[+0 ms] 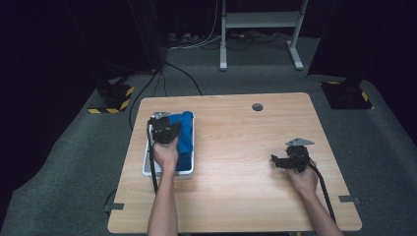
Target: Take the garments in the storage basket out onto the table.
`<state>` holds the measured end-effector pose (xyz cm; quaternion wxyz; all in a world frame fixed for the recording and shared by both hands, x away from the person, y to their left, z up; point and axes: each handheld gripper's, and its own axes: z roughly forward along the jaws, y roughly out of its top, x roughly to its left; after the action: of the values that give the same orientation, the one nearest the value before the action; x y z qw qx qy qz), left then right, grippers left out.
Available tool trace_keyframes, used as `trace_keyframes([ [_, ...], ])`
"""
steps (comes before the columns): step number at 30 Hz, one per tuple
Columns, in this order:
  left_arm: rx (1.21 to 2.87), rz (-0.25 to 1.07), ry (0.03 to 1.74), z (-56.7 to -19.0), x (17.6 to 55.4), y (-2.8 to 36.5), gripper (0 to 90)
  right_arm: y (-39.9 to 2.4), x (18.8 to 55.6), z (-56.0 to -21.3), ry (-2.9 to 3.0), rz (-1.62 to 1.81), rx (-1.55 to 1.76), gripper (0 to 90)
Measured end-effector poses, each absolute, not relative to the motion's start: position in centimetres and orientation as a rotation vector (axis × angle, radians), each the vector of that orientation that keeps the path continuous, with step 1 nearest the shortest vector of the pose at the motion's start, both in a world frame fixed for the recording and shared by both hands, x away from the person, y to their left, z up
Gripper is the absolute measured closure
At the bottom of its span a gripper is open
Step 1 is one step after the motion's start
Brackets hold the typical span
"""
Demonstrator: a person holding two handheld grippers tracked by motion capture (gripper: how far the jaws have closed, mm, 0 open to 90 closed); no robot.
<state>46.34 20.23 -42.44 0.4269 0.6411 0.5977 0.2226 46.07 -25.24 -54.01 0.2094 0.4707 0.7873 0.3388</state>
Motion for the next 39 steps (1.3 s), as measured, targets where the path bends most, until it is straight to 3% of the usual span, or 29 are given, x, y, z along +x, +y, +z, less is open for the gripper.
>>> trace_keyframes([
  [39,1.538,0.569,1.244,-35.7,44.9,17.2,88.2,-25.2,46.1,-54.0,2.191,0.943,1.306,12.5],
])
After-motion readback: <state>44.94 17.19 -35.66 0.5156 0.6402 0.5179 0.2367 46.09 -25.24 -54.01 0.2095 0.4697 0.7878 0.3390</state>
